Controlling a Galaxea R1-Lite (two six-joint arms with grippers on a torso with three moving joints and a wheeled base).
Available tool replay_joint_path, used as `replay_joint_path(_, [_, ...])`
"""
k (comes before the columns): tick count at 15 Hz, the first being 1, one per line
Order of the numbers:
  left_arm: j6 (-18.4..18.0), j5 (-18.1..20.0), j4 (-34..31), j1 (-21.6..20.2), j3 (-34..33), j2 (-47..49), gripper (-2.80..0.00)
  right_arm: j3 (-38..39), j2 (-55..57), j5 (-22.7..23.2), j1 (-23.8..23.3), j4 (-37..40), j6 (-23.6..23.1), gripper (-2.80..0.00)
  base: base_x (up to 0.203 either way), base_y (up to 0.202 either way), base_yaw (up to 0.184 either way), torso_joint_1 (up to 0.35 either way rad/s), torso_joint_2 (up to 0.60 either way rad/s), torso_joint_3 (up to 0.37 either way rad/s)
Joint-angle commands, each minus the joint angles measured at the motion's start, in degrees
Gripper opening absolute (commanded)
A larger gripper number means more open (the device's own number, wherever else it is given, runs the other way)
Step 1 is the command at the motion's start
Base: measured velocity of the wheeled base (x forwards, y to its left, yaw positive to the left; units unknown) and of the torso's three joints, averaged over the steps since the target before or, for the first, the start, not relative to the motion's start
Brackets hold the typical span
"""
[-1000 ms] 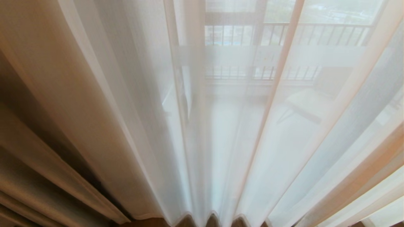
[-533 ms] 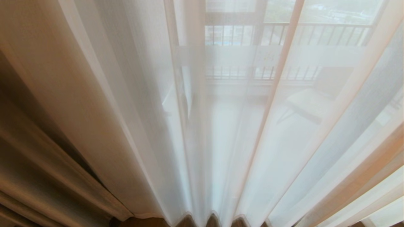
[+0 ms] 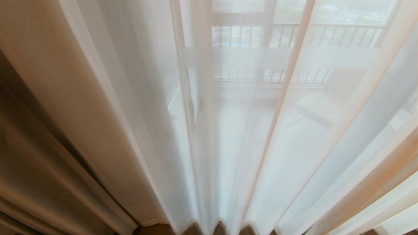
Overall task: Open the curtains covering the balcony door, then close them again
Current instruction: Close the outer curtains on both sides
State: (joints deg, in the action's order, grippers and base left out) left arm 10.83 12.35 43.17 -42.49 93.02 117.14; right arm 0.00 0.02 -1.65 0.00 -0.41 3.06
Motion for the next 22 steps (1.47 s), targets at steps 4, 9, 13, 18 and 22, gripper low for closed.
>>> replay_joint_path(4, [3.0,2.4,0.2,5.1,2.8,-2.5,-2.8,0.0,0.0,0.0,0.0,0.0,0.0,-2.8,0.0,0.0,0.0,0.0,0.0,0.0])
replay_joint_path(9, [3.9,2.5,-0.7,8.9,1.9,-9.0,-2.8,0.0,0.0,0.0,0.0,0.0,0.0,-2.8,0.0,0.0,0.0,0.0,0.0,0.0])
replay_joint_path(13, [4.4,2.5,-3.6,11.2,-3.7,-17.5,-2.8,0.0,0.0,0.0,0.0,0.0,0.0,-2.8,0.0,0.0,0.0,0.0,0.0,0.0])
replay_joint_path(18, [5.4,2.5,-7.3,13.4,-18.4,-31.6,-2.8,0.0,0.0,0.0,0.0,0.0,0.0,-2.8,0.0,0.0,0.0,0.0,0.0,0.0])
replay_joint_path(22, [5.4,2.5,-11.6,23.0,-26.6,-39.2,-2.8,0.0,0.0,0.0,0.0,0.0,0.0,-2.8,0.0,0.0,0.0,0.0,0.0,0.0])
